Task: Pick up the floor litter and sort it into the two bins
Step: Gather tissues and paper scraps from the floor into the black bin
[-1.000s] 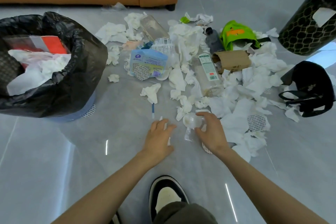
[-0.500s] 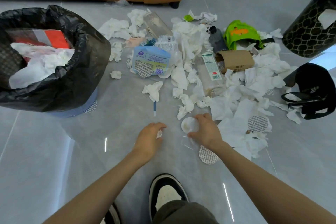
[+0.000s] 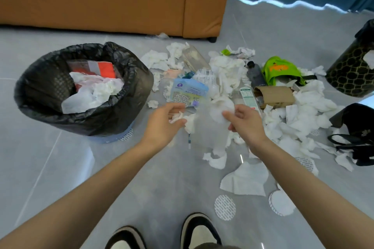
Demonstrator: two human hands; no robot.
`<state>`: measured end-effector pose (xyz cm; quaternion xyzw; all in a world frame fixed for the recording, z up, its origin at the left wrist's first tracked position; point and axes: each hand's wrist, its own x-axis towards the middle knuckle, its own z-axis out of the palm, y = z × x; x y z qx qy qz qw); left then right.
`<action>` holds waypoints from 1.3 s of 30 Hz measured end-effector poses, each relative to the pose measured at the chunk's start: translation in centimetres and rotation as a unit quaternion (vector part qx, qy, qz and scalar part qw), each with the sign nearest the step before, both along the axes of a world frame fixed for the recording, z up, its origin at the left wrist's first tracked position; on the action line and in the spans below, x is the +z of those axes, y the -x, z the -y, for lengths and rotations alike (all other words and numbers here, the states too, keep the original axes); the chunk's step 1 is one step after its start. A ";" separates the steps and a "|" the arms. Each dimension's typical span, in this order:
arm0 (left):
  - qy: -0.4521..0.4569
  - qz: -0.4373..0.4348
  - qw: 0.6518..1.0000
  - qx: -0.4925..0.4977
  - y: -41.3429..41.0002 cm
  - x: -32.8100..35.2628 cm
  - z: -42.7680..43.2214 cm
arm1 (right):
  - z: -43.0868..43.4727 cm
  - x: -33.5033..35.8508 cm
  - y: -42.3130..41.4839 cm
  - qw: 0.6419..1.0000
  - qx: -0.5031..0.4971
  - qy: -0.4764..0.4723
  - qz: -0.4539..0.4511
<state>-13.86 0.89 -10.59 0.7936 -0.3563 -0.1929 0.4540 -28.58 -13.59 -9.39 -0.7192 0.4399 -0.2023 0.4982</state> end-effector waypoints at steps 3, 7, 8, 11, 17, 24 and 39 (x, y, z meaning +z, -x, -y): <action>0.050 0.011 0.998 0.033 -2.4 3.8 -1.4 | -0.8 3.7 -2.3 0.999 0.001 -0.022 0.044; 0.093 0.027 0.992 0.082 -5.8 8.7 -4.4 | -2.7 8.8 -6.5 0.987 0.007 -0.103 0.121; 0.100 0.033 0.989 0.099 -6.9 9.8 -5.5 | -3.3 10.0 -7.9 0.980 0.014 -0.132 0.145; 0.125 0.031 0.978 0.161 -9.7 11.7 -7.8 | -5.0 12.1 -11.6 0.967 0.052 -0.183 0.168; 0.172 0.014 0.943 0.286 -14.3 11.7 -10.5 | -9.3 13.0 -19.2 0.955 0.119 -0.220 0.161; 0.085 0.010 0.966 0.244 -15.8 7.3 -11.2 | -12.0 10.0 -23.3 0.962 0.200 -0.184 -0.007; 0.083 0.080 0.988 0.102 -7.1 6.7 -8.2 | -7.6 5.7 -10.3 0.983 0.170 -0.060 -0.025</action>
